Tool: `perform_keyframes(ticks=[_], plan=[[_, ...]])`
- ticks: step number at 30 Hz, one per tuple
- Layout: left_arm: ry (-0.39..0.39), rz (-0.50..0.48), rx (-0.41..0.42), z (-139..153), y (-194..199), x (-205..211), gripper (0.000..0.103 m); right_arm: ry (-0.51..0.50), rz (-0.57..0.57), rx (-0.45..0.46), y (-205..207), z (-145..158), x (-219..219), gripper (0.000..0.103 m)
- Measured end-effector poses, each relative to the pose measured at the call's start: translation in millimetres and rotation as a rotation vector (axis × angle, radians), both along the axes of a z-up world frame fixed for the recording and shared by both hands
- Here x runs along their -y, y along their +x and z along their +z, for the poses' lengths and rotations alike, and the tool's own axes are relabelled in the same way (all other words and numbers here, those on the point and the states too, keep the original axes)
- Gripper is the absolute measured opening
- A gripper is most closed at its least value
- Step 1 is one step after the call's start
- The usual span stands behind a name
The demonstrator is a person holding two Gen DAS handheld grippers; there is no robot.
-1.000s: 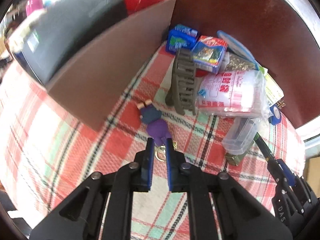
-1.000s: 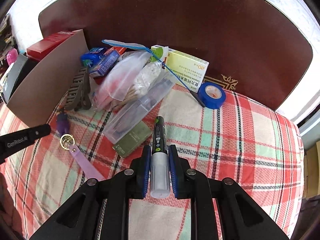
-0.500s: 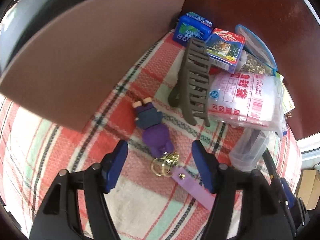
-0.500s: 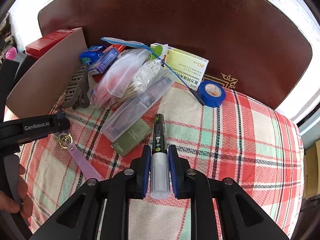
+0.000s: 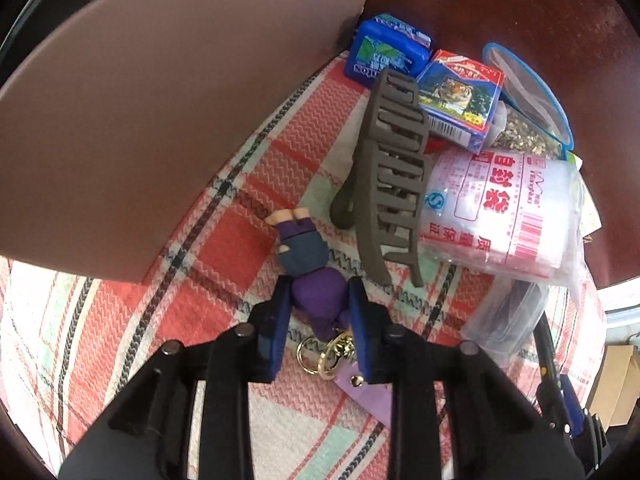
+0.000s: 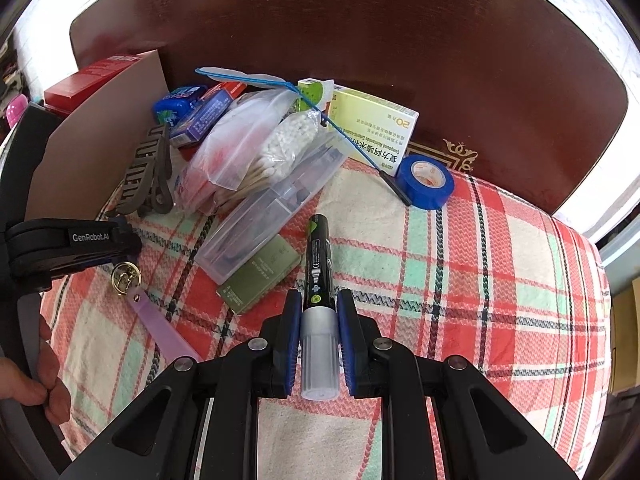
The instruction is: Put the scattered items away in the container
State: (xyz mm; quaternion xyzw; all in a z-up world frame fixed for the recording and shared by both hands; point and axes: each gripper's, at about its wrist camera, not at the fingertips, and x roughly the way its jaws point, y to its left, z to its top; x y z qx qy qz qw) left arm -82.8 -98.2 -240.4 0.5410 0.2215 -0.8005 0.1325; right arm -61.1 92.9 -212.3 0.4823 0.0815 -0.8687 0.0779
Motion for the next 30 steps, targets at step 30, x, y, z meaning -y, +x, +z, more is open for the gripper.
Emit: perform_keyframes(ticks=[30], plan=[[-0.018,-0.04,-0.118,116.1,50.9,-11.5,0.027,-0.077,0.031,-0.114,35.0,96.3,7.3,0.019]])
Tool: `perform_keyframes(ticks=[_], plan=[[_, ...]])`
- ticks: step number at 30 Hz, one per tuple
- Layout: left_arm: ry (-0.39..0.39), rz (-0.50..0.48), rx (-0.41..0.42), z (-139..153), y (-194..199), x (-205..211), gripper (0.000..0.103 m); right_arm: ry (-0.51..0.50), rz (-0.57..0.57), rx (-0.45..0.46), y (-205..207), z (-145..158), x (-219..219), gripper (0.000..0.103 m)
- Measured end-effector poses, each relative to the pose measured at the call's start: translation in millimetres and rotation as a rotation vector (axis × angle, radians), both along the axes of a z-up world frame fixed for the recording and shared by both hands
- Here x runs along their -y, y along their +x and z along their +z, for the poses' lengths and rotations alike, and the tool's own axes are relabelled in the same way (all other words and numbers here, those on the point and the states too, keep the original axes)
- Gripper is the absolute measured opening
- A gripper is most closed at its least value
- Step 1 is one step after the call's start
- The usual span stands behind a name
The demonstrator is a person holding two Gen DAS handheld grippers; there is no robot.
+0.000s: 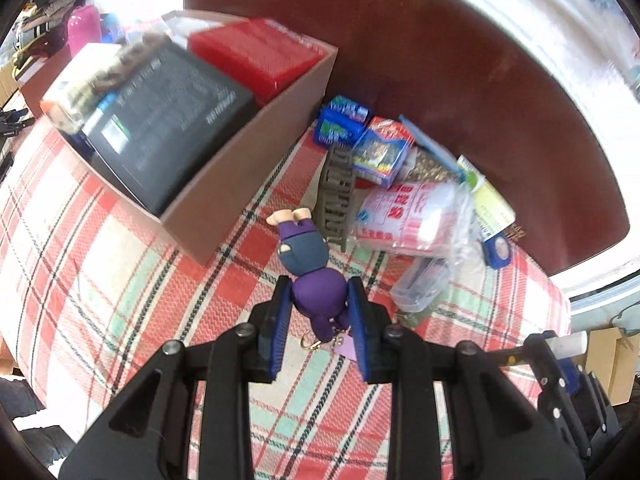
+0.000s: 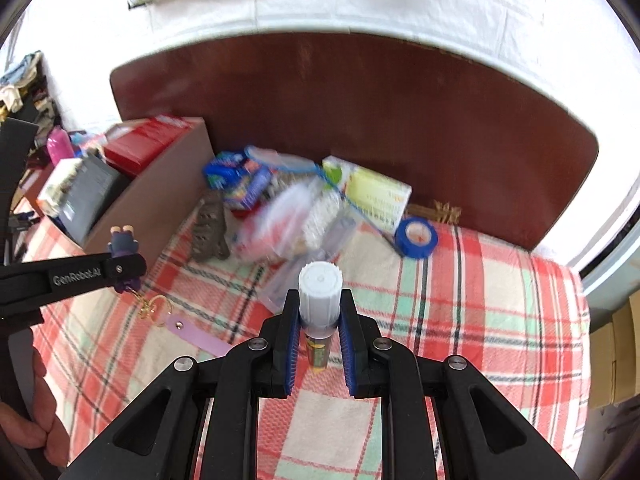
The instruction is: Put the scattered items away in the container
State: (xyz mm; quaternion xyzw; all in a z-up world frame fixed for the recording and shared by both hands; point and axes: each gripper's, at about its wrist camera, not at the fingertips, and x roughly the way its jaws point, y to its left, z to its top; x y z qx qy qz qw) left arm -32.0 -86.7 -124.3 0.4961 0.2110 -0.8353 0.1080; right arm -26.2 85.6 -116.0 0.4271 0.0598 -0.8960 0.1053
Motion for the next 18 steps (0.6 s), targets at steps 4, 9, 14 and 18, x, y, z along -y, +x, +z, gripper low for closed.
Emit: perform_keyframes(ticks=[4,9,14,18], plan=[[0.004,0.011,-0.026,34.4,1.9,8.3,0.027,-0.018,0.025,-0.045,2.9,40.2,11.7,0.019],[-0.017,0.025,-0.062,78.8,-0.5,32.5,0.027,-0.055,0.075,-0.11,-2.6,91.1,42.2,0.019],[-0.051,0.052,-0.096,119.7,-6.0,77.0,0.027,-0.101,0.153,-0.171,-18.3,137.3,91.5,0.019],[-0.06,0.043,-0.103,138.0,-21.3,122.8,0.027,-0.15,0.232,-0.193,-37.8,161.5,142.8,0.019]])
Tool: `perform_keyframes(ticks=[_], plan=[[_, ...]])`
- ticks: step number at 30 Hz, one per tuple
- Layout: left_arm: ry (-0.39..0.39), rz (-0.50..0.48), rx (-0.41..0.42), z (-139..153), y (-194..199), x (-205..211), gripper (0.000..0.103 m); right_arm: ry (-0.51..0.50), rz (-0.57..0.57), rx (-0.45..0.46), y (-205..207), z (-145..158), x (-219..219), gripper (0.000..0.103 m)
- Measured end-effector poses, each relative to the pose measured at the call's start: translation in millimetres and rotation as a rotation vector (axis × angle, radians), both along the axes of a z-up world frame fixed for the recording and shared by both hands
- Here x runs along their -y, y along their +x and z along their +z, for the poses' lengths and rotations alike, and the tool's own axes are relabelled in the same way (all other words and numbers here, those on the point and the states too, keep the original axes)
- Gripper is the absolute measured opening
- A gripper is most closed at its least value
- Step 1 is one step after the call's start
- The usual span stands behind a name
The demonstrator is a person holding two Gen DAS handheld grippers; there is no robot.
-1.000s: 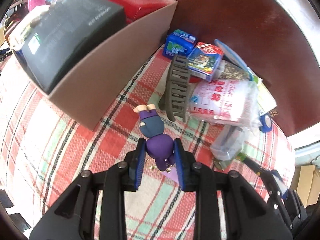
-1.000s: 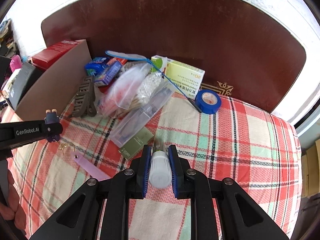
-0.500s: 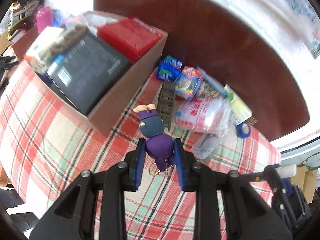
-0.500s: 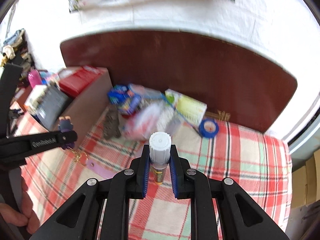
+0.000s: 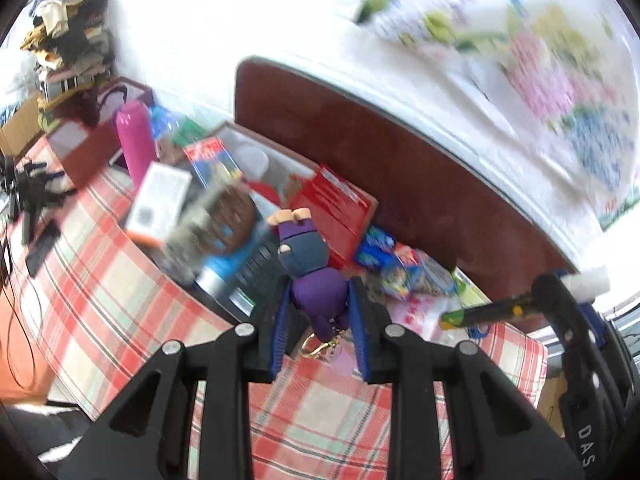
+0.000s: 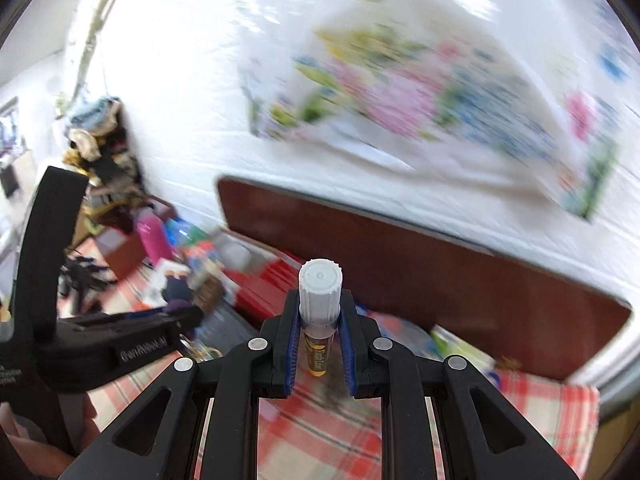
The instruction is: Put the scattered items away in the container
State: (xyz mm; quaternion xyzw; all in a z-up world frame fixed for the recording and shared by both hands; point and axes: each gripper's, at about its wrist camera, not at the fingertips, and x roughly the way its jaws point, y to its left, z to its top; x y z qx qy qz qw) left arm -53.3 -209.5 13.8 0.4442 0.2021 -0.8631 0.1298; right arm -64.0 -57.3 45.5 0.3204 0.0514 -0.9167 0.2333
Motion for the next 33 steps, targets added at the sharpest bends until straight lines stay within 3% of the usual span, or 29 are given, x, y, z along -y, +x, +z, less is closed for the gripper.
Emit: perform_keyframes(ticks=[6,14,19,27,28,29,30,31,32,33], plan=[[-0.007,-0.043,0.019,-0.9,-31.3,71.6,0.027,-0.062,0.097,0.067,-46.7,-1.8,77.2,0.019],[0.054,-0.156,0.129,-65.8,-81.2,134.4,0.027,-0.112,0.163,0.301,-112.3,-67.9,160.2,0.019],[0.076,-0.154,0.134,-97.4,-105.7,157.9,0.027,-0.119,0.165,0.388,-142.8,-103.2,186.6,0.02],[0.077,-0.154,0.148,-115.7,-133.0,171.7,0.027,-0.119,0.126,0.495,-181.5,-130.4,200.4,0.02],[0.075,-0.153,0.151,-115.8,-134.5,172.7,0.027,-0.116,0.125,0.514,-186.6,-135.8,201.2,0.023],[0.064,-0.144,0.156,-114.9,-135.3,173.9,0.027,-0.104,0.117,0.521,-189.9,-137.9,201.8,0.035],[0.058,-0.138,0.155,-112.9,-135.6,175.2,0.029,-0.082,0.097,0.514,-192.5,-137.5,202.1,0.048],[0.053,-0.128,0.156,-109.9,-135.8,177.8,0.04,-0.073,0.081,0.5,-194.9,-132.8,199.1,0.053],[0.033,-0.105,0.163,-105.9,-135.4,181.5,0.061,-0.081,0.064,0.487,-196.8,-129.7,193.8,0.061],[0.018,-0.09,0.164,-102.8,-134.2,184.6,0.071,-0.1,0.054,0.486,-198.7,-125.7,187.9,0.068]])
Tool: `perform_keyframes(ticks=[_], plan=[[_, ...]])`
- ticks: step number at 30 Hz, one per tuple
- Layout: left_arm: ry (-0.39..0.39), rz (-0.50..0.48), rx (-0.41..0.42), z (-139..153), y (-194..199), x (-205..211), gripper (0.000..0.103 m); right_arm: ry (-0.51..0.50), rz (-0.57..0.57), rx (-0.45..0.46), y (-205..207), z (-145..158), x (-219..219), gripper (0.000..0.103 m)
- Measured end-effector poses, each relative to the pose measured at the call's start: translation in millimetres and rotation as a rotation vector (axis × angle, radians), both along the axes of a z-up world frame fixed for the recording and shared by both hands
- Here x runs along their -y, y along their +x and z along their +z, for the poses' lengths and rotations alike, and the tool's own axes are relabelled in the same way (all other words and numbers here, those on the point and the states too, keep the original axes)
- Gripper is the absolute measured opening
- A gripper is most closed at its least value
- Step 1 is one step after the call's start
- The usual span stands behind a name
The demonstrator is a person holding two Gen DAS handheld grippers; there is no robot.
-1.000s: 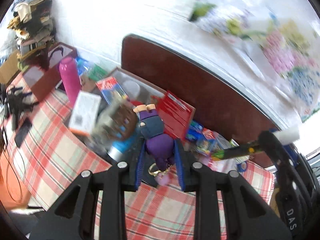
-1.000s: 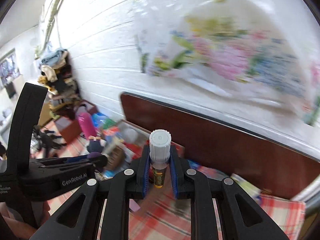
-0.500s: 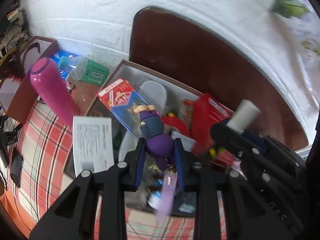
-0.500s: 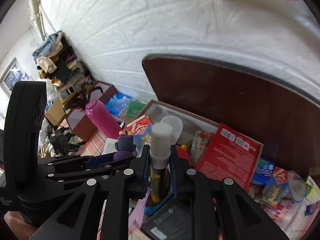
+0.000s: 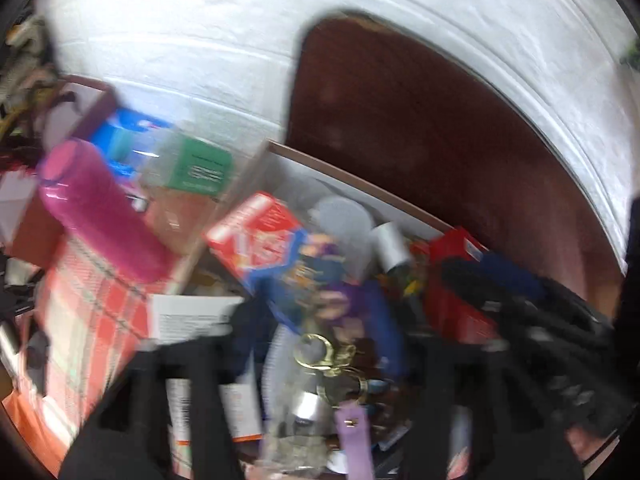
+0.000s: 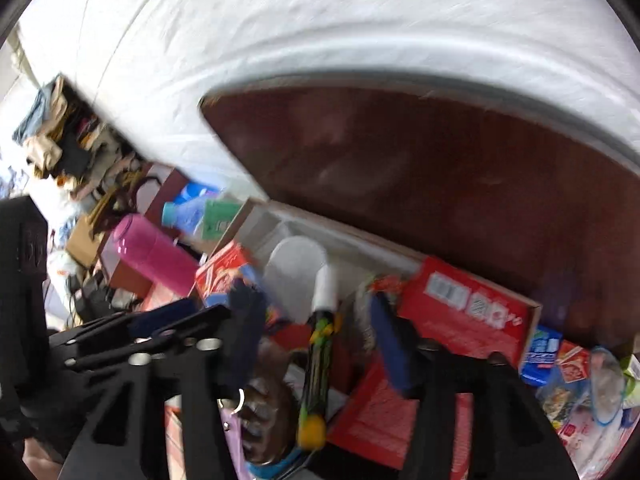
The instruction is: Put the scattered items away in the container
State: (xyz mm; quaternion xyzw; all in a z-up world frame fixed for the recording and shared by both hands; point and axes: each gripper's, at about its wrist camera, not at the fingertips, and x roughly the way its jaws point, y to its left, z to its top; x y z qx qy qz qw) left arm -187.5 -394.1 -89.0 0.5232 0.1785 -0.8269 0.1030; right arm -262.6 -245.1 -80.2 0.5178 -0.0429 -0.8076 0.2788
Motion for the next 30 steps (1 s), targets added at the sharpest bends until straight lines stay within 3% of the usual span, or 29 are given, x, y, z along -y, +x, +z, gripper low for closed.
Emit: perform_keyframes(ticks=[1,2,9,15,21,30], plan=[[-0.006,0.008,-0.008,4.2,1.7,2.3,0.085,-0.017,-0.008,0.005,-1.8,3.1,-4.3,0.07],[0.003,0.006,-0.018,9.1,4.1,3.2,0.088,-0.038,-0.019,0.008,-1.8,8.0,-10.8,0.072],[-0.048,-0.096,-0.053,42.4,25.1,-44.2,0.091,-0.076,-0.033,-0.029,33.7,49.5,-53.3,0.072],[-0.058,-0.179,-0.093,59.9,48.7,-107.3,0.09,-0.066,-0.158,-0.056,74.2,68.2,-157.2,0.072],[0.0,-0.24,-0.115,50.2,61.6,-178.4,0.09,-0.034,-0.313,-0.002,101.1,51.1,-271.5,0.072],[0.037,-0.313,-0.045,-6.2,65.3,-285.2,0.09,-0.079,-0.39,0.089,127.0,-9.8,-372.2,0.072]])
